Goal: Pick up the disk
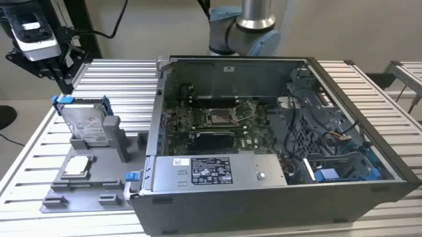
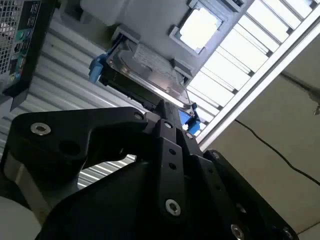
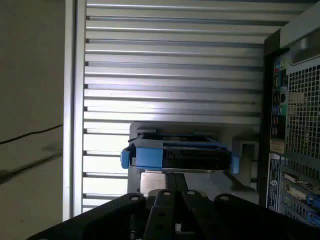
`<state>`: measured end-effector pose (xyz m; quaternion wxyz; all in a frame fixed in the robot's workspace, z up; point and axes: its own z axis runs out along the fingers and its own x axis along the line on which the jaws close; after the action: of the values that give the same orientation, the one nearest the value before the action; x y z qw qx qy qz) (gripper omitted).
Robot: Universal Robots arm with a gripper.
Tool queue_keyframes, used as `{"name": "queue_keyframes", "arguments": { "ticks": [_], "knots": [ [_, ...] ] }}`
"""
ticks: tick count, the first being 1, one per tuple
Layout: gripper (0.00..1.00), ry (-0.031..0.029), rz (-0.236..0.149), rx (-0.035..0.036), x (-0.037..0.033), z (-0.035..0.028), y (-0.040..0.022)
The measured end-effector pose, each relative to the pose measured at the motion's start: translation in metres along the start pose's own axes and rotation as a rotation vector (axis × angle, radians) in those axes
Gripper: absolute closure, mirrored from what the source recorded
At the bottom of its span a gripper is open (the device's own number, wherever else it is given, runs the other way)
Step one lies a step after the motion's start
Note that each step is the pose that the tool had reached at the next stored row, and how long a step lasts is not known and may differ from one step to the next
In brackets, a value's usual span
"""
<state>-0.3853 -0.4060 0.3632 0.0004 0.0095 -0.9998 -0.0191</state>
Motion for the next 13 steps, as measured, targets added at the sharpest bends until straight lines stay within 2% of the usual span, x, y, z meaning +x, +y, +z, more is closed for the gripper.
{"name": "queue_keyframes", "arguments": {
  "ticks": [13],
  "knots": [
    [1.00, 0.0000, 0.000, 0.0000, 0.0000, 0.0000, 0.0000]
  ]
}}
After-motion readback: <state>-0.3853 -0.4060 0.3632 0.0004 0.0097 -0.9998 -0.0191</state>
